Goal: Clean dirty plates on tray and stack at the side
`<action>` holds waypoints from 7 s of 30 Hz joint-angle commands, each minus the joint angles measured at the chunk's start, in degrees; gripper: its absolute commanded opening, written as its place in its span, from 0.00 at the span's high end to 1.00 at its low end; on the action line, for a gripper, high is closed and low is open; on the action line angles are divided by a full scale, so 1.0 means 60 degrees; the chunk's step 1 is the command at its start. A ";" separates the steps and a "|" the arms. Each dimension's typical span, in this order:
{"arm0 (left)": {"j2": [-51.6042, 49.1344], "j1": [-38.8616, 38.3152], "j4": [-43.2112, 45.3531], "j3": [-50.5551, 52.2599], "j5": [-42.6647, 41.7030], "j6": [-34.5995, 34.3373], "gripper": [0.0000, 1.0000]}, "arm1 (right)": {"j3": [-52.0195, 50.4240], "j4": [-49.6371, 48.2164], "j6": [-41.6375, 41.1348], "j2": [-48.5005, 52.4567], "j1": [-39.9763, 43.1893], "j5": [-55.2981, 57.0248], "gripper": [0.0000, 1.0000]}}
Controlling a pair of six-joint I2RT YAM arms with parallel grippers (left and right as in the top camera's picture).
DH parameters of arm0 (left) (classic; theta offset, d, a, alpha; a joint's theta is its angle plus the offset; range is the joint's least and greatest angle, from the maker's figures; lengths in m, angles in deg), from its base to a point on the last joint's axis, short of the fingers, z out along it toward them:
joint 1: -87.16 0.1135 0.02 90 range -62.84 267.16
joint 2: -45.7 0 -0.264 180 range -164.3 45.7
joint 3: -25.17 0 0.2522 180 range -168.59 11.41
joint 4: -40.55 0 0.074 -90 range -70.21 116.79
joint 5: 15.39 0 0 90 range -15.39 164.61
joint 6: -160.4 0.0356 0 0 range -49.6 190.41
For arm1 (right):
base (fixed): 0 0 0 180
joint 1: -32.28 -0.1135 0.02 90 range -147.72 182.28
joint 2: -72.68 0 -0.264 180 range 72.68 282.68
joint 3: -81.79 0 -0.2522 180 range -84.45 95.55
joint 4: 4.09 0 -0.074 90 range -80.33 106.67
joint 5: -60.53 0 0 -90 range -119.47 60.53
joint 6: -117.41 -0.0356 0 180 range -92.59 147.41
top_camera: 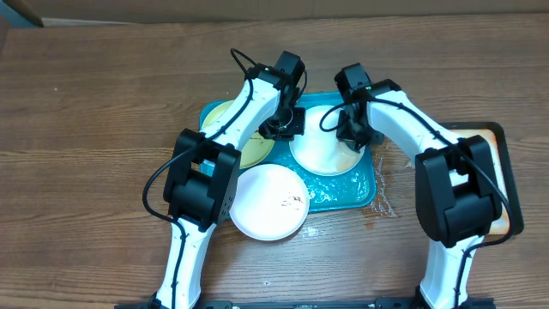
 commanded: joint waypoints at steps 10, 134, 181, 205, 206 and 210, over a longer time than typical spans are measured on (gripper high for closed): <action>-0.0022 0.0178 0.0029 -0.0080 0.0466 0.0007 0.96 | 0.2707 0.1191 0.0229 0.0073 -0.0750 -0.0933 0.96; -0.0015 -0.0659 -0.1698 -0.2466 0.2382 0.0645 0.96 | 0.0091 0.3388 0.1927 -0.1982 0.6546 -0.2954 0.96; -0.0015 -0.0663 -0.0517 -0.1016 0.2029 0.0688 0.96 | 0.0062 -0.2011 0.1785 0.0135 0.0710 -0.8087 0.96; -0.0015 -0.0659 -0.0663 -0.1016 0.2368 0.0408 0.96 | -0.0280 -0.1337 0.0572 0.0882 0.1209 -0.3654 0.96; -0.0015 -0.0659 -0.0663 -0.1016 0.2393 0.0408 0.96 | -0.0280 -0.1184 0.0572 0.0882 0.1311 -0.3417 0.96; -0.0015 -0.0663 -0.0656 -0.1016 0.2390 0.0412 0.96 | -0.0277 -0.0823 0.0572 0.0882 0.1566 -0.2736 0.96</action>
